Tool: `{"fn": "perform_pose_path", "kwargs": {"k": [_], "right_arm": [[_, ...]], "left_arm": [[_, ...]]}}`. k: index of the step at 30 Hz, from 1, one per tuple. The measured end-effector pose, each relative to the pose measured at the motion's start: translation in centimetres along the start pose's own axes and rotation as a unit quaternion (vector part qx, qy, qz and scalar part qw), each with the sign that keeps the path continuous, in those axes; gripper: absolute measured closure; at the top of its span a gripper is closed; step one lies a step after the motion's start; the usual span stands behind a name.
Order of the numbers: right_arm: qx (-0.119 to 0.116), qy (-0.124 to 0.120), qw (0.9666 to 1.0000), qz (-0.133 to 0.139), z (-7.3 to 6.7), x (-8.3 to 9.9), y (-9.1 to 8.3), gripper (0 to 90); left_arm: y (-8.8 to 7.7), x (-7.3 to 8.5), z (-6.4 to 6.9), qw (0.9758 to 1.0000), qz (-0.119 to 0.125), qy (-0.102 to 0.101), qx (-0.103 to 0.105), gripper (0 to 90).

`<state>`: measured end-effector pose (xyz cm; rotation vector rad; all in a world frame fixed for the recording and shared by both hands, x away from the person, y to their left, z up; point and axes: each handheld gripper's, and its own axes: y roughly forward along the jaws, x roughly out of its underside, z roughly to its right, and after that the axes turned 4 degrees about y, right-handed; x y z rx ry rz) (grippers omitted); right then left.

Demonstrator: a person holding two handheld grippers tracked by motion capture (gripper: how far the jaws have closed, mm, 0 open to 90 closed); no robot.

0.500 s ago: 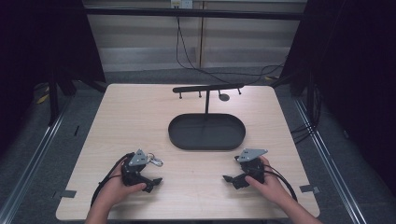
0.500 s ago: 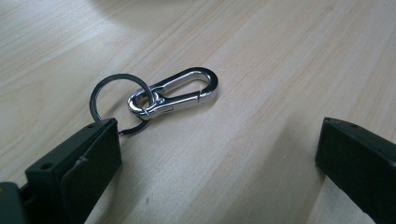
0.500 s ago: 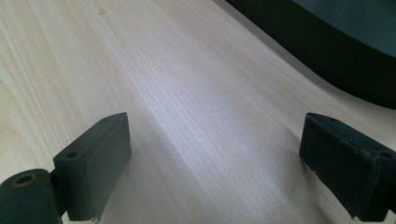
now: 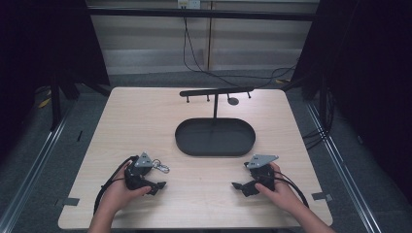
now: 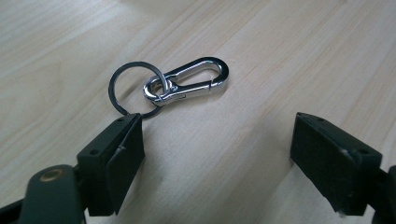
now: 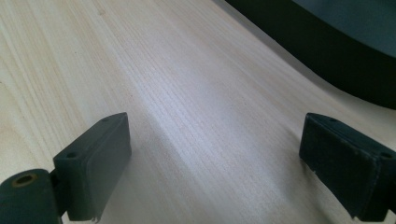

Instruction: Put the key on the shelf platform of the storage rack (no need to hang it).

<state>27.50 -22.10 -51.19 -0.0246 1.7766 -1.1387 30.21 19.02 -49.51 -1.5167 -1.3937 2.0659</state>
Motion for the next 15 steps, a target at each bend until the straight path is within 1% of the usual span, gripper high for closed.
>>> {"fn": "perform_pose_path", "kwargs": {"k": [2, 3, 4, 5, 6, 7, 8, 11, 12, 13, 15], "right_arm": [[0.000, 0.000, 1.0000, 0.000, 0.0, 0.0, 0.0, 8.8], [0.000, 0.000, 1.0000, 0.000, 0.0, 0.0, 0.0, 8.8], [0.000, 0.000, 1.0000, 0.000, 0.0, 0.0, 0.0, 8.8], [0.000, 0.000, 1.0000, 0.000, 0.0, 0.0, 0.0, 8.8], [0.000, 0.000, 1.0000, 0.000, 0.0, 0.0, 0.0, 8.8], [0.000, 0.000, 1.0000, 0.000, 0.0, 0.0, 0.0, 8.8], [0.000, 0.000, 1.0000, 0.000, 0.0, 0.0, 0.0, 8.8], [0.000, 0.001, 1.0000, -0.001, 0.0, 0.0, 0.0, 8.8], [0.000, 0.001, 1.0000, -0.001, 0.0, 0.0, 0.0, 8.8], [0.000, 0.001, 1.0000, -0.001, 0.0, 0.0, 0.0, 8.8], [0.000, 0.001, 1.0000, -0.001, 0.0, 0.0, 0.0, 8.8]], "left_arm": [[-0.1, -0.2, -0.1, 0.9999, -0.010, -0.001, -0.005, 18.8], [-0.2, -0.4, -0.1, 0.9997, -0.021, -0.010, -0.006, 19.7], [-0.2, -0.5, -0.3, 0.9996, -0.026, -0.009, -0.007, 20.5], [-0.3, -0.6, -0.4, 0.9994, -0.032, -0.014, -0.004, 21.2], [-0.3, -0.6, -0.5, 0.9992, -0.032, -0.021, -0.006, 21.7], [-0.3, -0.6, -0.6, 0.9992, -0.031, -0.025, -0.011, 22.4], [-0.3, -0.7, -0.8, 0.9990, -0.032, -0.029, -0.010, 22.8], [-0.3, -1.1, -1.1, 0.9982, -0.050, -0.031, -0.013, 23.5], [-0.3, -1.4, -1.3, 0.9980, -0.056, -0.027, -0.015, 23.8], [-0.3, -1.5, -1.3, 0.9979, -0.057, -0.026, -0.017, 24.2], [-0.2, -1.8, -1.5, 0.9974, -0.063, -0.033, -0.011, 25.0]]}}
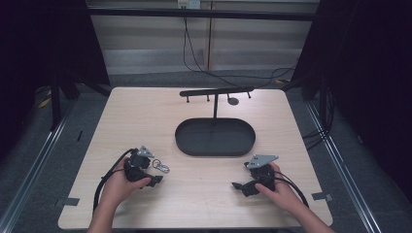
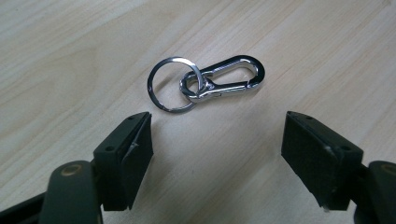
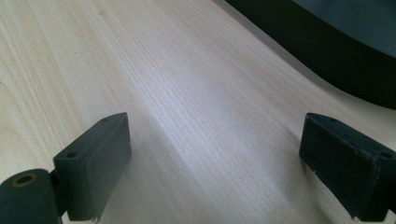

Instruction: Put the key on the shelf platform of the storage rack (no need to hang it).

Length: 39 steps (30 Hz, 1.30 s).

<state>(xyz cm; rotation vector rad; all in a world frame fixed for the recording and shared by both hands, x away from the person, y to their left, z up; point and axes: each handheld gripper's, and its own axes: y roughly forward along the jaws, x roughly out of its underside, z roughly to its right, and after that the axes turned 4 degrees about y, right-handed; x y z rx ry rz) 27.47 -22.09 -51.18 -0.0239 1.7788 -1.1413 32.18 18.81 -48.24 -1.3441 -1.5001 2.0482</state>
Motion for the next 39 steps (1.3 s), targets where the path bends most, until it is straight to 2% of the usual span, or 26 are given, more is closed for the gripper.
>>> {"fn": "perform_pose_path", "kwargs": {"k": [3, 8, 15, 19, 25, 29, 33, 36, 39], "right_arm": [[0.000, 0.000, 1.0000, 0.000, 0.0, 0.0, 0.0, 8.8], [0.000, -0.001, 1.0000, 0.000, 0.0, 0.0, 0.0, 8.8], [0.000, 0.000, 1.0000, 0.000, 0.0, 0.0, 0.0, 8.8], [0.000, 0.000, 1.0000, 0.000, 0.0, 0.0, 0.0, 8.8], [0.000, 0.000, 1.0000, 0.000, 0.0, 0.0, 0.0, 8.8], [0.000, 0.000, 1.0000, 0.000, 0.0, 0.0, 0.0, 8.8], [0.000, 0.000, 1.0000, 0.000, 0.0, 0.0, 0.0, 8.8], [0.000, 0.000, 1.0000, 0.000, 0.0, 0.0, 0.0, 8.8], [0.000, -0.001, 1.0000, 0.001, 0.0, 0.0, 0.0, 8.8]], "left_arm": [[0.0, -0.5, -0.1, 0.9998, -0.021, 0.005, -0.005, 26.2], [-0.2, -1.0, -0.4, 0.9996, -0.026, -0.006, -0.004, 29.3], [0.0, -2.2, -0.8, 0.9993, -0.038, 0.003, 0.000, 31.6], [0.5, -2.8, -0.9, 0.9989, -0.046, -0.008, 0.008, 30.6], [1.0, -3.7, -0.9, 0.9985, -0.054, 0.006, 0.011, 30.0], [1.4, -4.2, -0.8, 0.9982, -0.058, 0.006, 0.013, 30.0], [1.7, -4.3, -0.5, 0.9974, -0.067, 0.017, 0.020, 30.7], [1.7, -4.3, -0.4, 0.9969, -0.073, 0.018, 0.020, 31.3], [1.6, -4.4, -0.2, 0.9969, -0.074, 0.017, 0.022, 37.2]]}}
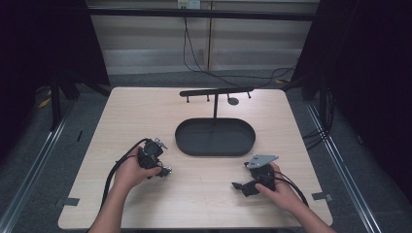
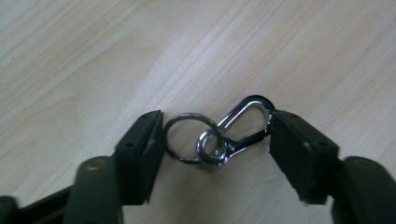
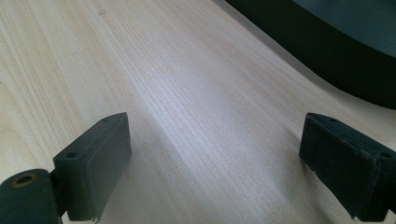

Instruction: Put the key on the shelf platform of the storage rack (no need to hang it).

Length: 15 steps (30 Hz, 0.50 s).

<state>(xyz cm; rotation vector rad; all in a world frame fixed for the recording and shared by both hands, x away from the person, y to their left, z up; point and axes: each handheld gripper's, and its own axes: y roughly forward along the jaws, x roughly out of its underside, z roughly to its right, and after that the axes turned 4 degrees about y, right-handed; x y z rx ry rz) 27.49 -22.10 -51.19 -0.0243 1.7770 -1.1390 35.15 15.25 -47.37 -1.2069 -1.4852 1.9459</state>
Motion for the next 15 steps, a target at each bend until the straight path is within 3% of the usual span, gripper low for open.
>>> {"fn": "perform_pose_path", "kwargs": {"k": [8, 11, 15], "right_arm": [[0.000, 0.000, 1.0000, 0.000, 0.0, 0.0, 0.0, 8.8], [0.000, 0.001, 1.0000, -0.001, 0.0, 0.0, 0.0, 8.8], [0.000, 0.000, 1.0000, 0.000, 0.0, 0.0, 0.0, 8.8]], "left_arm": [[0.1, -0.5, 0.9, 0.9994, -0.019, 0.026, -0.012, 51.6], [0.0, -0.7, 1.1, 0.9991, -0.032, 0.023, -0.012, 60.9], [0.0, -1.0, 1.3, 0.9986, -0.050, 0.016, -0.012, 63.4]]}}
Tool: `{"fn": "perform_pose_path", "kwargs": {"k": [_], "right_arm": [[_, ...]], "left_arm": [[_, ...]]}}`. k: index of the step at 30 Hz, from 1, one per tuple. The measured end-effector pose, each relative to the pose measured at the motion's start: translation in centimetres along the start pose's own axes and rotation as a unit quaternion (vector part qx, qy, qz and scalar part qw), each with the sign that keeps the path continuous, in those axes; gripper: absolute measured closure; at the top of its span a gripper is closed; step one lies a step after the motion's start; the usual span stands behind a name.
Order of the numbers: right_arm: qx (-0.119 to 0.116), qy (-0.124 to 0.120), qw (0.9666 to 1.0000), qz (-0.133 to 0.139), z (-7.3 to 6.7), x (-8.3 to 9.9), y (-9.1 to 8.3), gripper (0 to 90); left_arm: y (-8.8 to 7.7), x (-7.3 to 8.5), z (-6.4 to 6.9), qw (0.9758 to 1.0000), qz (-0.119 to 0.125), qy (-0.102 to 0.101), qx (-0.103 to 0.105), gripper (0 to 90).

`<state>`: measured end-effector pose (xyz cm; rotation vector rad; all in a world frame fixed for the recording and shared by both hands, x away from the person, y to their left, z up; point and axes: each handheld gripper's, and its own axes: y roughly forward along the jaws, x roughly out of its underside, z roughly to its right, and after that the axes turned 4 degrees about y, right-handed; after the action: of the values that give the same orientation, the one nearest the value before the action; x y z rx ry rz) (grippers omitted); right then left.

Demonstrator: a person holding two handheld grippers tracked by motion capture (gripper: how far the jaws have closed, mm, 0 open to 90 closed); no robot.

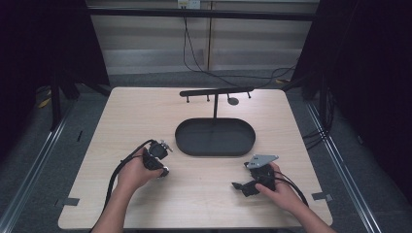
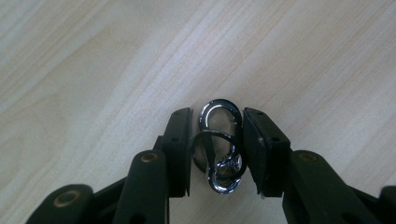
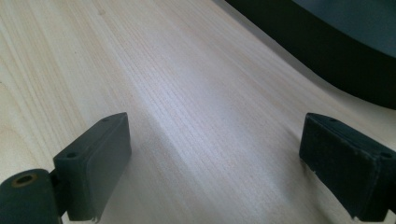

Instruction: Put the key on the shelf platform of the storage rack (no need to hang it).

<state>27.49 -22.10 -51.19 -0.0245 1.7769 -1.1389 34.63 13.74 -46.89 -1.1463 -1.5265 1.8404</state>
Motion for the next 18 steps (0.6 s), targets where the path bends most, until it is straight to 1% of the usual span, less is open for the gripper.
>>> {"fn": "perform_pose_path", "kwargs": {"k": [2, 3, 4, 6, 8, 9, 11, 12, 13, 17, 18], "right_arm": [[0.000, 0.000, 1.0000, 0.000, 0.0, 0.0, 0.0, 8.8], [0.000, 0.000, 1.0000, 0.000, 0.0, 0.0, 0.0, 8.8], [0.000, 0.000, 1.0000, 0.000, 0.0, 0.0, 0.0, 8.8], [0.000, 0.000, 1.0000, 0.000, 0.0, 0.0, 0.0, 8.8], [0.000, 0.000, 1.0000, 0.000, 0.0, 0.0, 0.0, 8.8], [0.000, 0.000, 1.0000, 0.000, 0.0, 0.0, 0.0, 8.8], [0.000, 0.000, 1.0000, 0.000, 0.0, 0.0, 0.0, 8.8], [0.000, 0.000, 1.0000, 0.000, 0.0, 0.0, 0.0, 8.8], [0.000, 0.000, 1.0000, 0.000, 0.0, 0.0, 0.0, 8.8], [0.000, 0.000, 1.0000, 0.000, 0.0, 0.0, 0.0, 8.8], [0.000, 0.000, 1.0000, 0.000, 0.0, 0.0, 0.0, 8.8]], "left_arm": [[0.0, -0.2, 0.1, 0.9999, -0.009, -0.012, 0.000, 64.1], [0.0, -0.3, 0.0, 0.9998, -0.016, -0.011, 0.000, 64.3], [0.0, -0.4, 0.1, 0.9997, -0.021, -0.016, 0.001, 64.4], [0.0, -0.6, 0.1, 0.9988, -0.034, -0.036, 0.002, 64.8], [0.0, -0.8, 0.0, 0.9980, -0.043, -0.047, 0.003, 65.1], [0.0, -1.0, 0.0, 0.9971, -0.049, -0.059, 0.000, 65.3], [0.0, -1.1, -0.2, 0.9961, -0.056, -0.067, 0.005, 65.8], [-0.1, -1.2, -0.2, 0.9954, -0.059, -0.075, 0.003, 66.3], [-0.1, -1.2, -0.4, 0.9948, -0.059, -0.083, 0.011, 67.0], [-0.3, -1.2, -0.7, 0.9940, -0.055, -0.093, 0.021, 67.7], [-0.4, -1.3, -0.7, 0.9933, -0.056, -0.099, 0.022, 67.7]]}}
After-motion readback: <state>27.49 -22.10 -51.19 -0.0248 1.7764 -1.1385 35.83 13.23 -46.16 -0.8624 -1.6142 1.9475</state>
